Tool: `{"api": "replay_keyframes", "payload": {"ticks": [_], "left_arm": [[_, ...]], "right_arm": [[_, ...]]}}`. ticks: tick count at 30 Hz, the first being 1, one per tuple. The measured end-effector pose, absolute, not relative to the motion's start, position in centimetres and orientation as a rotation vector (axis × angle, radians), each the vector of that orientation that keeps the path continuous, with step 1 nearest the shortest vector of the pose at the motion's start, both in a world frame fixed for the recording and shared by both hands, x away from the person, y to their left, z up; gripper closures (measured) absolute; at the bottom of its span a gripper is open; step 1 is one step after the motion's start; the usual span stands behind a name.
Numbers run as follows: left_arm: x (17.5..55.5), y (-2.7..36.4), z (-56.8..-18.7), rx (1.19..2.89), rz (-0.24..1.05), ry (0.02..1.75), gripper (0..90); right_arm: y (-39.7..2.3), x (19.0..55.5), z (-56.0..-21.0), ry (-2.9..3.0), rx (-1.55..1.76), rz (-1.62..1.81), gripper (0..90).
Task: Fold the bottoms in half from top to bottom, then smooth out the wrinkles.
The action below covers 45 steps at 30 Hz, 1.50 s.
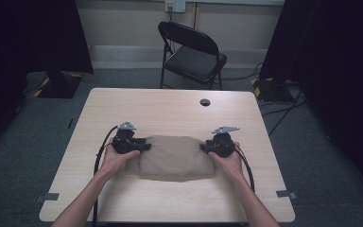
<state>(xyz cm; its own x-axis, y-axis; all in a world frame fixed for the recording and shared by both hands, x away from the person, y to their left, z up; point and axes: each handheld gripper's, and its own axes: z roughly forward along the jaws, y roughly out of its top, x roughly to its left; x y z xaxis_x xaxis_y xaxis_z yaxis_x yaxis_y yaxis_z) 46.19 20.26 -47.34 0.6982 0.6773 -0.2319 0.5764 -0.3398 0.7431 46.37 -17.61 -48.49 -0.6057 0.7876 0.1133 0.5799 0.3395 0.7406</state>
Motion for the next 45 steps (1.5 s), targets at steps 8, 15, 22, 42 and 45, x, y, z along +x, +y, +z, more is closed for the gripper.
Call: {"api": "replay_keyframes", "payload": {"ticks": [8,15,22,42,45], "left_arm": [[46.4,21.2,-47.7,2.063,0.179,1.002,57.8],[46.2,21.3,-47.5,2.084,0.211,1.01,55.6],[45.6,23.0,-46.1,1.993,0.172,1.015,48.3],[40.2,26.3,-45.9,2.023,0.186,1.09,34.1],[39.6,27.2,-45.9,2.026,0.244,1.132,30.5]], "right_arm": [[-18.0,46.6,-48.7,2.341,1.237,1.085,62.4],[-18.6,46.7,-48.6,2.32,1.264,1.066,61.2],[-19.6,46.3,-47.1,2.274,1.265,1.115,52.3],[-25.6,41.2,-45.3,2.142,1.388,1.182,30.7],[-26.6,40.3,-45.6,2.138,1.405,1.147,28.3]]}}
